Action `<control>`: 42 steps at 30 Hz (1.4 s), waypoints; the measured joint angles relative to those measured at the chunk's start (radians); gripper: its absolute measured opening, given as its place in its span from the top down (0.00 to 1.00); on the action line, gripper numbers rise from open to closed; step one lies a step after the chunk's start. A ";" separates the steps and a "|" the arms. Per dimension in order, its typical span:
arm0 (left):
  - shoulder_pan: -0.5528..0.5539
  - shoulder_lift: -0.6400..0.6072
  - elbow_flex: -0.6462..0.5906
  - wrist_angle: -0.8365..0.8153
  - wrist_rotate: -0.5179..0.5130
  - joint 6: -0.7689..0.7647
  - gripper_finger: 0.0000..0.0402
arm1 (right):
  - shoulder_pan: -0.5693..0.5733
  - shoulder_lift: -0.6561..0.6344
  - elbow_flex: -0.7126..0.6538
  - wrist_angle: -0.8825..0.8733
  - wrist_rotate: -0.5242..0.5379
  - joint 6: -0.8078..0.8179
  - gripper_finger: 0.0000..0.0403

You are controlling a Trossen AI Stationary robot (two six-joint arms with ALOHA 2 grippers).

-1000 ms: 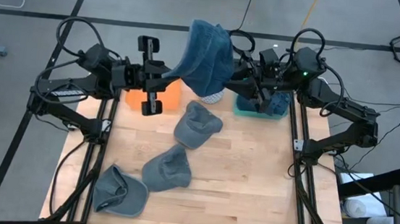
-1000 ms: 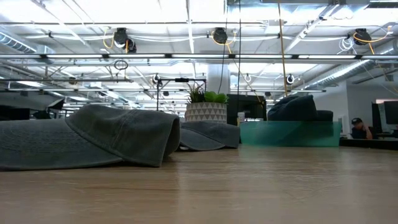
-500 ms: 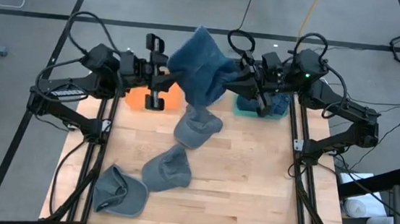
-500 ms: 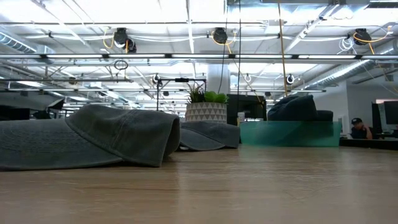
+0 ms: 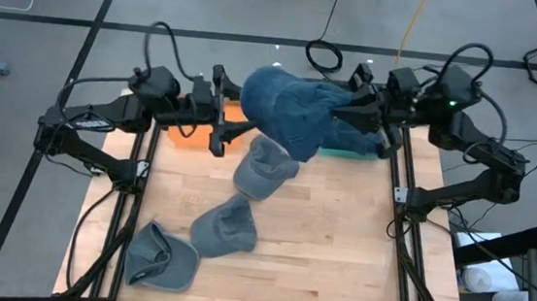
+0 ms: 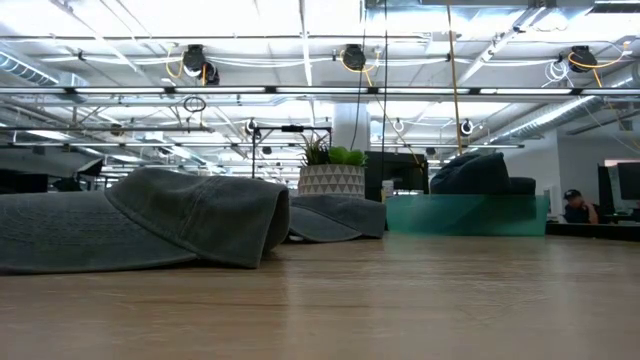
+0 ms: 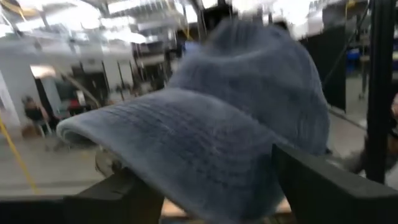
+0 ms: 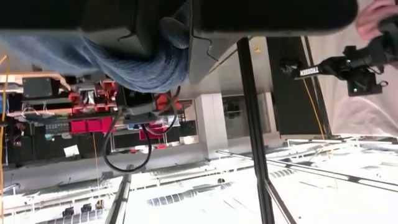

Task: Pick & Place hat
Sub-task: Put the blue cap into the light blue bin

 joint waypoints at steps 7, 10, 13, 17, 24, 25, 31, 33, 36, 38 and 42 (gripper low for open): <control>0.000 -0.003 0.000 -0.157 0.035 -0.074 0.20 | 0.000 -0.063 0.000 -0.103 0.003 0.001 0.93; 0.000 -0.019 0.000 -0.216 0.099 -0.122 0.19 | 0.000 -0.090 0.000 -0.144 0.004 0.001 0.93; 0.000 -0.044 0.000 -0.279 0.128 -0.157 0.19 | 0.000 -0.123 0.001 -0.204 0.004 0.001 0.93; 0.000 -0.090 -0.001 -0.375 0.127 -0.171 0.19 | 0.000 -0.160 0.001 -0.320 0.012 -0.004 0.93; 0.001 -0.179 -0.001 -0.407 0.116 -0.180 0.19 | 0.000 -0.197 0.001 -0.480 0.110 -0.090 0.93; 0.001 -0.190 -0.001 -0.407 0.109 -0.182 0.19 | 0.000 -0.199 0.001 -0.495 0.110 -0.106 0.93; 0.001 -0.236 -0.001 -0.407 0.090 -0.188 0.19 | 0.001 -0.195 0.001 -0.542 0.109 -0.205 0.93; 0.001 -0.239 -0.001 -0.408 0.090 -0.188 0.19 | 0.001 -0.194 0.001 -0.565 0.138 -0.239 0.93; 0.001 -0.239 -0.001 -0.409 0.090 -0.188 0.19 | 0.001 -0.192 0.001 -0.580 0.210 -0.283 0.93; 0.001 -0.239 -0.001 -0.409 0.090 -0.189 0.19 | 0.001 -0.192 0.001 -0.587 0.268 -0.313 0.93; 0.001 -0.238 -0.001 -0.409 0.079 -0.196 0.19 | 0.001 -0.189 0.001 -0.637 0.388 -0.415 0.93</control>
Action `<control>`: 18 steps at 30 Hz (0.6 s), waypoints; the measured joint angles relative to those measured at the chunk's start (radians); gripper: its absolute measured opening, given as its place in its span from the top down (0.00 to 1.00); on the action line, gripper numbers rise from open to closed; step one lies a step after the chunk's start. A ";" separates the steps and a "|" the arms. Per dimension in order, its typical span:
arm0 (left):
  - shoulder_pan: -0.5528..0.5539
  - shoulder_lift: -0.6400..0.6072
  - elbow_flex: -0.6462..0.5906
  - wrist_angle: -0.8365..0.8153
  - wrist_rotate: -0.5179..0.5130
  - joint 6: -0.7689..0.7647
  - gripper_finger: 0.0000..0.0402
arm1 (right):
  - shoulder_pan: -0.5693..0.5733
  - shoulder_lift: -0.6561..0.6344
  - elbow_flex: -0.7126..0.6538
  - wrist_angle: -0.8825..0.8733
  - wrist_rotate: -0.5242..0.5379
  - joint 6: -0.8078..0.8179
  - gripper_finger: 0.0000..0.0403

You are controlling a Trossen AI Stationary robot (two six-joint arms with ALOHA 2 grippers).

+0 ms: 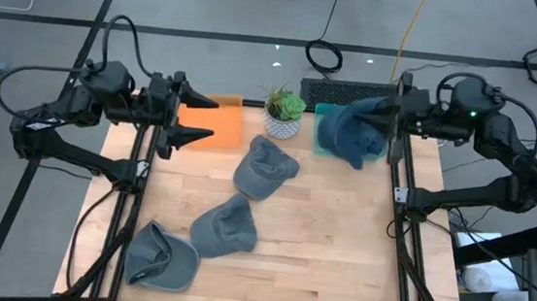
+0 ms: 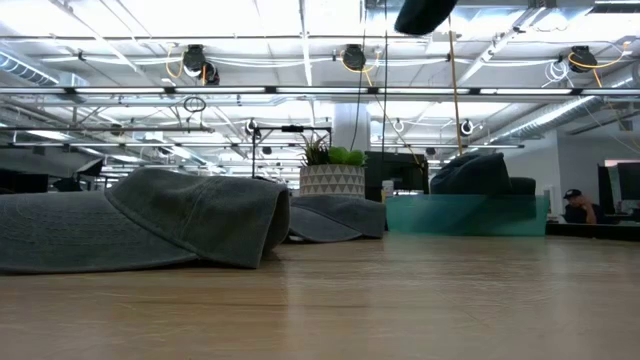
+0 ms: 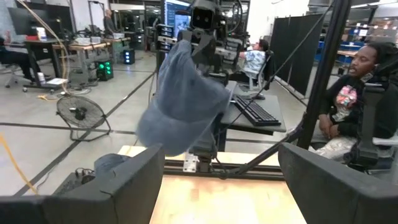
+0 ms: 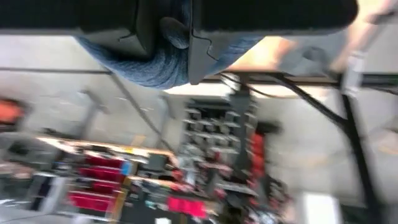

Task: Pick & Place hat
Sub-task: Put the blue cap into the light blue bin

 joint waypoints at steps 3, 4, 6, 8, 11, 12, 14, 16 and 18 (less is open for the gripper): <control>0.000 -0.001 0.000 0.000 -0.019 -0.003 0.19 | 0.000 0.011 0.000 -0.048 0.106 -0.086 0.93; 0.000 0.000 0.000 0.000 -0.028 -0.003 0.19 | 0.000 0.018 0.000 -0.066 0.148 -0.118 0.93; 0.000 0.000 0.000 0.000 -0.039 -0.003 0.19 | 0.000 0.033 0.000 -0.095 0.220 -0.165 0.93; 0.000 0.000 0.000 0.000 -0.043 -0.003 0.19 | 0.000 0.051 0.000 -0.123 0.278 -0.202 0.93; 0.000 0.000 0.000 0.000 -0.044 0.004 0.19 | -0.001 0.073 0.000 -0.138 0.319 -0.251 0.93; 0.000 0.000 0.000 0.000 -0.045 0.004 0.19 | -0.003 0.080 0.000 -0.140 0.323 -0.267 0.93; 0.000 0.000 0.000 0.000 -0.045 0.005 0.19 | -0.014 0.091 0.000 -0.143 0.321 -0.290 0.93; 0.000 0.000 0.000 0.000 -0.057 0.006 0.19 | -0.028 0.104 0.000 -0.159 0.320 -0.300 0.93; 0.000 0.000 0.000 0.000 -0.067 0.007 0.19 | -0.048 0.114 0.000 -0.179 0.320 -0.303 0.93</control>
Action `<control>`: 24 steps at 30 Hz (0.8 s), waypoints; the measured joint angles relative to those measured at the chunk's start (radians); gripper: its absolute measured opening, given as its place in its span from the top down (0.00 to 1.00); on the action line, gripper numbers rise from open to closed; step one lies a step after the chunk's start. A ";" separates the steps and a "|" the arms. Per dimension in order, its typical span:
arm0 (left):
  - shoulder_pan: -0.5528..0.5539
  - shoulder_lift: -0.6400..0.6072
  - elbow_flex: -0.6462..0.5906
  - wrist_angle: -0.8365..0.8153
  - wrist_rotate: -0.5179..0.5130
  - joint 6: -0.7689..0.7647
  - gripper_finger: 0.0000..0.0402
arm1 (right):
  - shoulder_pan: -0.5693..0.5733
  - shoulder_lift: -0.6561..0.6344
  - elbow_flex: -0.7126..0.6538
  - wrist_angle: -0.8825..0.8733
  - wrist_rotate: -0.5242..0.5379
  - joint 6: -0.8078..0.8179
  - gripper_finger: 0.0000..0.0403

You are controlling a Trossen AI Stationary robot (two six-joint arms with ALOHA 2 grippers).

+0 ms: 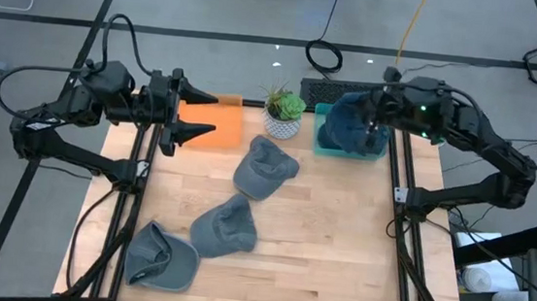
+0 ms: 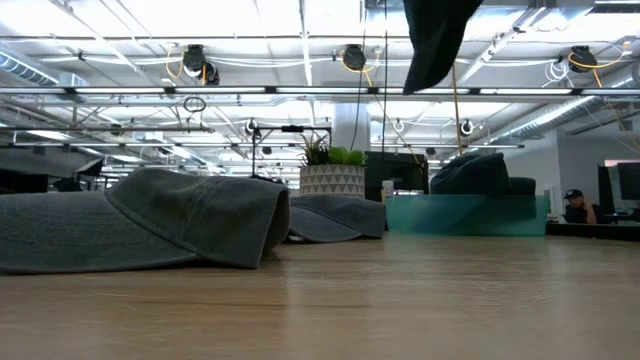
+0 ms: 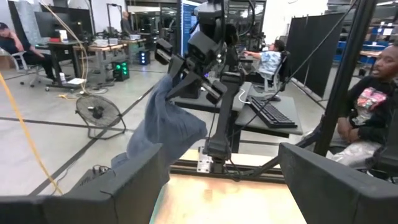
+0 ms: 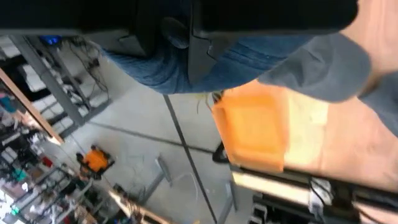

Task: Pick & Place hat
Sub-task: Put the blue cap into the light blue bin

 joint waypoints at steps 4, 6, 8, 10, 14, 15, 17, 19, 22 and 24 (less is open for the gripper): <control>0.000 0.000 0.000 0.000 -0.001 0.002 0.19 | -0.055 0.014 0.000 -0.056 -0.006 -0.027 0.93; 0.000 0.000 0.000 0.000 -0.001 0.017 0.19 | -0.084 0.019 0.000 -0.080 -0.023 -0.044 0.93; 0.000 0.000 0.000 0.001 -0.001 0.036 0.19 | -0.119 0.018 -0.017 -0.083 -0.075 -0.051 0.93; 0.000 0.000 0.000 0.002 -0.001 0.047 0.19 | -0.157 0.012 -0.043 -0.075 -0.122 -0.052 0.93; 0.000 0.000 0.000 0.002 -0.001 0.048 0.19 | -0.224 0.012 -0.107 -0.067 -0.189 -0.063 0.93; 0.000 0.000 0.000 0.002 -0.001 0.048 0.19 | -0.239 0.012 -0.129 -0.060 -0.203 -0.072 0.93; 0.000 0.000 0.000 0.003 -0.001 0.046 0.19 | -0.262 0.012 -0.174 -0.028 -0.218 -0.085 0.93; 0.000 0.000 0.000 0.003 -0.001 0.045 0.19 | -0.282 0.012 -0.226 0.021 -0.222 -0.092 0.93; 0.000 0.000 0.000 0.003 -0.001 0.041 0.19 | -0.312 0.013 -0.295 0.096 -0.258 -0.110 0.93; 0.000 0.000 0.000 0.003 -0.001 0.036 0.19 | -0.334 0.012 -0.338 0.151 -0.296 -0.114 0.93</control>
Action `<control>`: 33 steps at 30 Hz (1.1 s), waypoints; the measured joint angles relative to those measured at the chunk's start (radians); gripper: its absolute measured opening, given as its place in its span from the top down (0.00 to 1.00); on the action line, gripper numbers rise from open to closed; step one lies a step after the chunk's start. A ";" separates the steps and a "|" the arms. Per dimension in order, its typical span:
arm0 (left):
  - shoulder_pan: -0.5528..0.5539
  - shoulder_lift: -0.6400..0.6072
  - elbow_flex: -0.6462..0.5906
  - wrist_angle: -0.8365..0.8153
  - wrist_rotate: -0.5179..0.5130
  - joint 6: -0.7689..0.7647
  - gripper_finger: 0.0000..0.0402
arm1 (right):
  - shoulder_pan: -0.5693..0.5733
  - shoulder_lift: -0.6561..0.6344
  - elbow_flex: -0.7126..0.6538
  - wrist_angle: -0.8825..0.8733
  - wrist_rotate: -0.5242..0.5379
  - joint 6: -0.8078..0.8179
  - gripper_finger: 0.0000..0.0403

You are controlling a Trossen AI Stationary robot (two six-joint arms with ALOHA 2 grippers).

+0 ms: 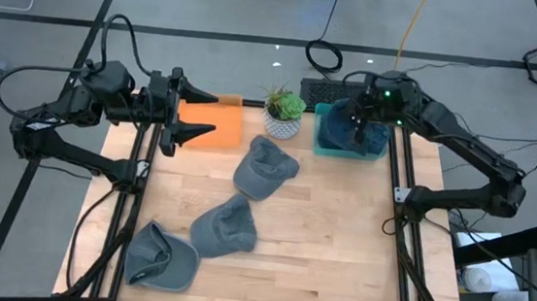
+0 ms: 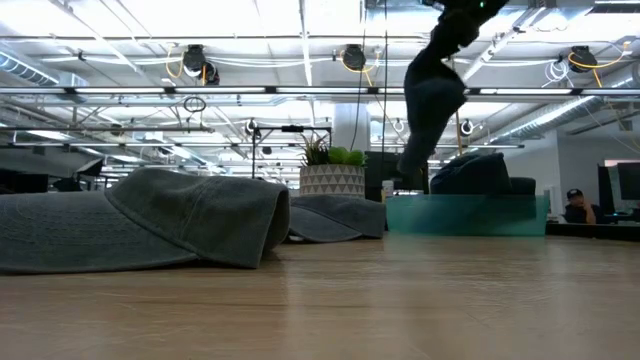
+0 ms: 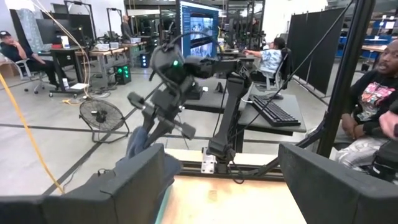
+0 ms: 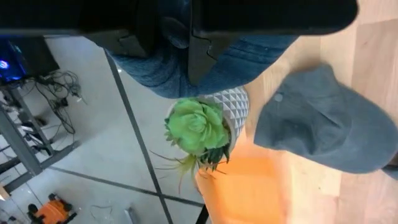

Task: Pick & Place hat
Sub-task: Put the blue cap into the light blue bin

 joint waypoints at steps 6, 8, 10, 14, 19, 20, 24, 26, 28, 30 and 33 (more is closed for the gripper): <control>0.000 0.000 0.000 0.000 0.000 -0.017 0.19 | -0.051 0.001 -0.123 0.095 -0.052 -0.019 0.93; 0.000 0.000 0.000 0.000 0.000 -0.017 0.19 | -0.067 0.000 -0.156 0.114 -0.071 -0.019 0.93; 0.000 0.000 0.000 0.000 -0.001 -0.018 0.19 | -0.079 0.001 -0.188 0.126 -0.084 -0.019 0.93; 0.000 0.000 0.000 0.000 -0.003 -0.019 0.19 | -0.094 0.000 -0.223 0.152 -0.103 -0.020 0.93; 0.000 0.000 0.000 0.000 -0.030 -0.012 0.19 | -0.142 0.006 -0.259 0.183 -0.188 -0.057 0.93; 0.000 0.000 0.000 0.000 -0.030 -0.012 0.19 | -0.156 0.006 -0.271 0.205 -0.213 -0.059 0.93; 0.000 0.000 0.000 0.000 -0.046 -0.012 0.19 | -0.211 0.006 -0.320 0.266 -0.235 -0.052 0.93; 0.000 0.000 0.000 0.000 -0.046 -0.018 0.19 | -0.244 0.006 -0.344 0.286 -0.241 -0.053 0.93; 0.000 0.000 0.000 0.000 -0.047 -0.020 0.19 | -0.276 0.006 -0.376 0.327 -0.289 -0.061 0.93; 0.000 0.000 0.000 0.000 -0.047 -0.020 0.19 | -0.302 0.006 -0.411 0.354 -0.330 -0.065 0.93; 0.000 0.000 0.000 0.000 -0.047 -0.020 0.19 | -0.331 0.006 -0.448 0.396 -0.337 -0.041 0.93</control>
